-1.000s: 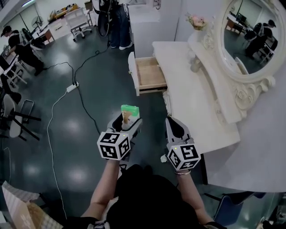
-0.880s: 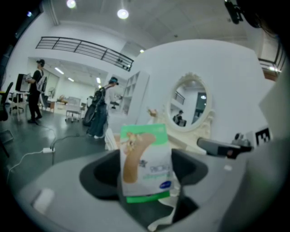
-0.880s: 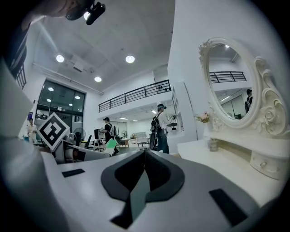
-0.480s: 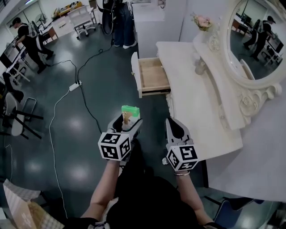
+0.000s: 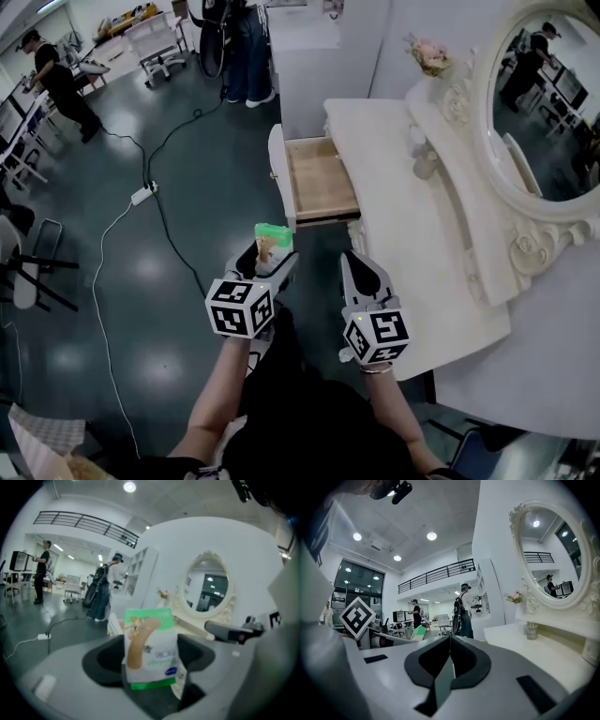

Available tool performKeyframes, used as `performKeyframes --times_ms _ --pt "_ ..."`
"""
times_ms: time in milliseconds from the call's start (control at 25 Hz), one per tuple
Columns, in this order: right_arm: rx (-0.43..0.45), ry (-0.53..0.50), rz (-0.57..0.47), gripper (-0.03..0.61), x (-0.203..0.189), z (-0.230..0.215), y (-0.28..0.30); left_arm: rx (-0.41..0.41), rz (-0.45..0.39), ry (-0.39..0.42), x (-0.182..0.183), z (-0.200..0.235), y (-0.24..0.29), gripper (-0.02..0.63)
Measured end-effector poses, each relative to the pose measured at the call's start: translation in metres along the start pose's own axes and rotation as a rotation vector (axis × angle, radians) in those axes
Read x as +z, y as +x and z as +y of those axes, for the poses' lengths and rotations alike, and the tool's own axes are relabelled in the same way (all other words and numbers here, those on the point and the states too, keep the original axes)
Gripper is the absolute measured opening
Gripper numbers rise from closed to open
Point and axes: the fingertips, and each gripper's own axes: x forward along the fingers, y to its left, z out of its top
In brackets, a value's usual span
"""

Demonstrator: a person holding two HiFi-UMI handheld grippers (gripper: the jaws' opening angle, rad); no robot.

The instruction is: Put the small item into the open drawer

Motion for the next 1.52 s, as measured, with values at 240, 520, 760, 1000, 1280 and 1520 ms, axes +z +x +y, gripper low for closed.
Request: performKeyframes --times_ms 240,520,760,1000,1280,1520 --pt "-0.048 0.002 0.011 0.005 0.01 -0.011 0.064 -0.047 0.023 0.002 0.029 0.042 0.05 0.354" --pt "-0.13 -0.004 0.026 0.006 0.018 -0.028 0.118 -0.105 0.051 -0.004 0.053 0.079 0.102 0.354" --pt "-0.205 -0.01 0.031 0.006 0.023 -0.041 0.139 -0.172 0.078 0.021 0.062 0.092 0.131 0.354" --pt "-0.274 -0.022 0.033 0.006 0.028 -0.063 0.143 -0.224 0.103 0.041 0.064 0.088 0.161 0.355" --pt "-0.351 -0.004 0.024 0.006 0.032 -0.093 0.145 -0.266 0.14 0.093 0.064 0.081 0.2 0.354" --pt "-0.367 0.015 0.02 0.005 0.03 -0.107 0.15 -0.295 0.206 0.171 0.056 0.075 0.237 0.354"
